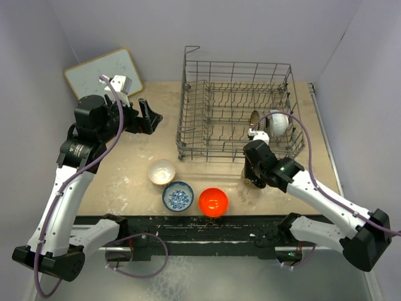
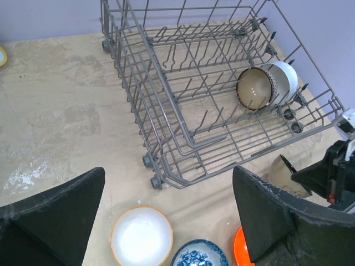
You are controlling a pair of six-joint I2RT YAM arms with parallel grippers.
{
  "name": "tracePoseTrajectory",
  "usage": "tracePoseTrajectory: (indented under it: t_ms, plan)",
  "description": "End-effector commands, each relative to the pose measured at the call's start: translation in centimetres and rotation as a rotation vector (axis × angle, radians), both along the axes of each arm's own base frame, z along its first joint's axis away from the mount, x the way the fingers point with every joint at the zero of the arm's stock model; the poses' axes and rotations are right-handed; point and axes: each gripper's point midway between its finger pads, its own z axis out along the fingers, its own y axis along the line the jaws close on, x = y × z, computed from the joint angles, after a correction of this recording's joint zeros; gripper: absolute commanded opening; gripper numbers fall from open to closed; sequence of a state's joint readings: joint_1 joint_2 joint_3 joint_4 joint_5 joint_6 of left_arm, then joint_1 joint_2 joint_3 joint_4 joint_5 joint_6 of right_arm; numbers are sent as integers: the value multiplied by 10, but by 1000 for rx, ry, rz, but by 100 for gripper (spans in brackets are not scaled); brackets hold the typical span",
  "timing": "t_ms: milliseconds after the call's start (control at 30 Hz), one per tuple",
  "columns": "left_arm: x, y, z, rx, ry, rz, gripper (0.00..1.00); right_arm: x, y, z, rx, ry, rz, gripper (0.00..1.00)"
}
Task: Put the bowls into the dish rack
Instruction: Place the bowl at the center of the board.
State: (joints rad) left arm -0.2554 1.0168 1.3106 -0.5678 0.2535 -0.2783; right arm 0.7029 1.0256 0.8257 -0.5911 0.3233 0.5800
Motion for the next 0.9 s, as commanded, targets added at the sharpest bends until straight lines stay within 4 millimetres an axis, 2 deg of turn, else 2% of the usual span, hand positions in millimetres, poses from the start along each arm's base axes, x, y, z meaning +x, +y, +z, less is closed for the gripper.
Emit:
tracePoseTrajectory:
  t_ms: [0,167,367,400,500,600,767,867]
  plan:
    - [-3,5,8,-7,-32,21,99,27,6,6,-15,-121,-110,0]
    - [-5,8,5,7,-28,29,99,26,26,-11,-110,-120,-113,0]
    - [-6,9,5,11,-33,29,99,22,34,-28,-165,-86,-153,0]
    - [-6,9,5,12,-33,29,99,22,36,-29,-160,-82,-149,4]
    - [-6,9,5,16,-33,28,99,21,42,-24,-133,-77,-134,35]
    - [-6,9,4,16,-33,28,99,20,46,-15,-118,-73,-107,52]
    - [-6,9,5,15,-38,27,99,14,52,7,-69,-68,-84,55]
    - [-7,8,8,9,-45,21,99,4,46,17,-6,-48,-137,53]
